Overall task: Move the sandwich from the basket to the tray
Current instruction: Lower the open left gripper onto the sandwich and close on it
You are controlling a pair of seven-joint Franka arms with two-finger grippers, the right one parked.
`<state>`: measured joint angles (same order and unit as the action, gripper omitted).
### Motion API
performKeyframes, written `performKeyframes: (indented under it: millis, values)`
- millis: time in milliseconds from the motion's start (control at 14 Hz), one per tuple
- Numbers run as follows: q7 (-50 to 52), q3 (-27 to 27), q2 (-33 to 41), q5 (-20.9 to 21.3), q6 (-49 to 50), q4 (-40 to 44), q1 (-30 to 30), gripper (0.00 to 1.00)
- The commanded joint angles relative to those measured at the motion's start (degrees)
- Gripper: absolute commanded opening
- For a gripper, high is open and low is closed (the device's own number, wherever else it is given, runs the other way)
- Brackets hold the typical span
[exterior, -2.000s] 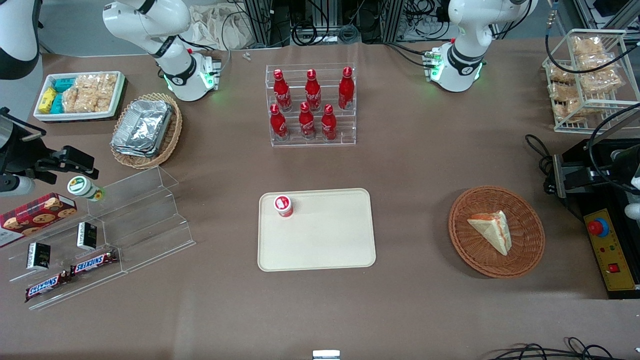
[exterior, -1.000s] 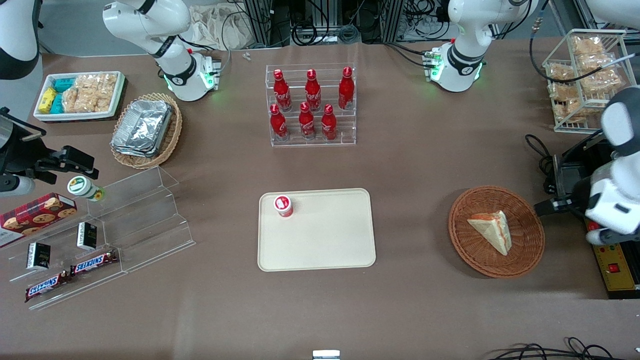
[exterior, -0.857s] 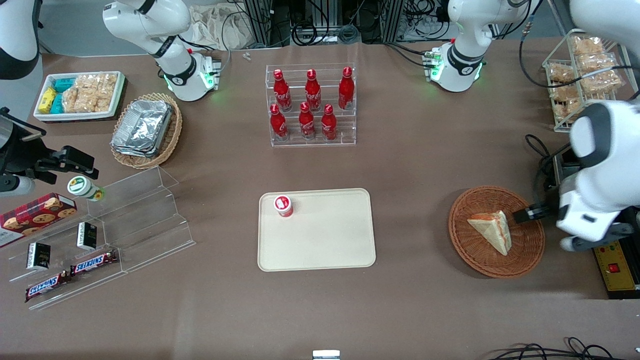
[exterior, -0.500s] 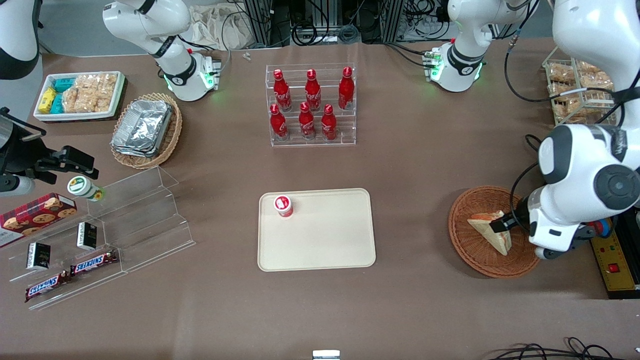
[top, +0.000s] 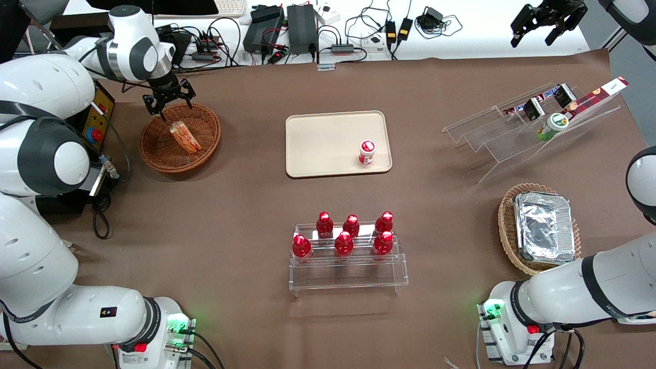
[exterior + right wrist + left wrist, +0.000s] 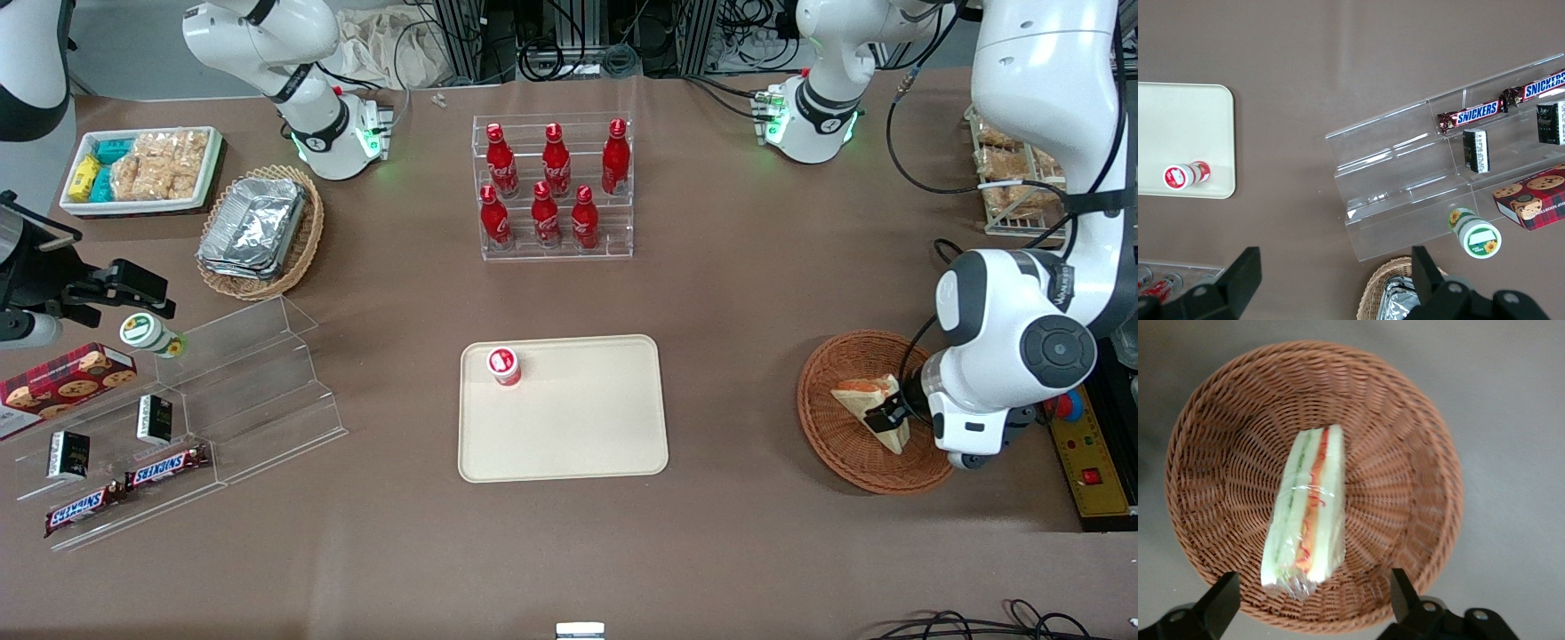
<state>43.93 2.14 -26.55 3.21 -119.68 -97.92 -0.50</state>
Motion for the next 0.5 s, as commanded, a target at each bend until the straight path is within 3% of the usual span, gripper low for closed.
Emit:
performKeyframes:
  millis: [0, 429]
  values:
    - [3.26, 0.23, -2.09, 0.92, -2.13, -0.69, 1.73, 1.0]
    - [4.05, 0.23, -5.09, 0.92, -4.5, -0.96, 1.55, 0.98]
